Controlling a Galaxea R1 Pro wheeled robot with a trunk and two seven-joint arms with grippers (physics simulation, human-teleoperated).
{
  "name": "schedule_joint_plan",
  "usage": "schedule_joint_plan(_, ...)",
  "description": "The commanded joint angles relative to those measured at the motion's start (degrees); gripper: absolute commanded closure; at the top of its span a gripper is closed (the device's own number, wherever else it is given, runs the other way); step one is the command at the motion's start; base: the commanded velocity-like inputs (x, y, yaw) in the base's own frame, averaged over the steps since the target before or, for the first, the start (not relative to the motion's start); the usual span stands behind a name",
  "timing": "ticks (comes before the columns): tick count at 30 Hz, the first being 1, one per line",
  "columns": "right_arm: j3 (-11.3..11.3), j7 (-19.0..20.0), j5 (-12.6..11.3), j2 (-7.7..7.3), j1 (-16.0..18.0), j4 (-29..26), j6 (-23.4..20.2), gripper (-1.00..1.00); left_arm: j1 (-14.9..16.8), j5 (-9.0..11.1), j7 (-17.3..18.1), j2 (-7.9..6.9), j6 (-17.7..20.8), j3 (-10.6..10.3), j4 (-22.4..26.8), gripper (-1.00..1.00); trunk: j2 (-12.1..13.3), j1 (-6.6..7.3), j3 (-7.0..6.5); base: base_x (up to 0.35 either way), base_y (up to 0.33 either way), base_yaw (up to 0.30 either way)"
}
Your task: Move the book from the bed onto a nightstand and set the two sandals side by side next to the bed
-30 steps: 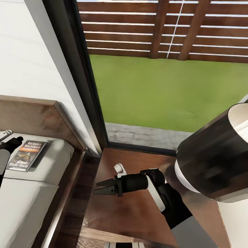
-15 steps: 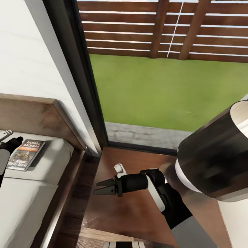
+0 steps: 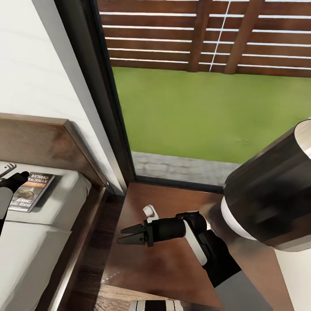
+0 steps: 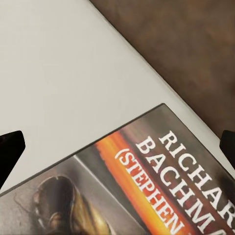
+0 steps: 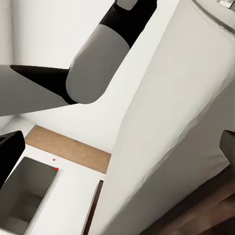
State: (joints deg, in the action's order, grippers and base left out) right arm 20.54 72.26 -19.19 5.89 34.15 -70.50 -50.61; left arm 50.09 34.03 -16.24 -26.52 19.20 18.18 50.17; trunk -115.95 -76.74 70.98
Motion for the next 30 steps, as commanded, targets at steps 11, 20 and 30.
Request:
schedule_joint_plan(11, 0.0, 0.0, -0.3, 0.00, 0.0, 0.0, -0.4, -1.00, 0.0, 0.6, -0.4, -0.02, 0.2, -0.1, 0.1, -1.00, -1.2, -0.65, 0.57, 0.000, 0.000, 0.000)
schedule_joint_plan(20, 0.0, 0.0, -0.3, 0.00, 0.0, 0.0, -0.4, -1.00, 0.0, 0.6, -0.3, -0.02, 0.2, -0.1, 0.1, -1.00, -1.2, -0.65, 0.57, 0.000, 0.000, 0.000)
schedule_joint_plan(30, 0.0, 0.0, -0.2, 0.03, 0.0, 0.0, -0.4, -1.00, 0.0, 0.6, -0.4, -0.02, 0.2, -0.1, 0.1, -1.00, -1.6, -0.87, 0.75, 0.000, 0.000, 0.000)
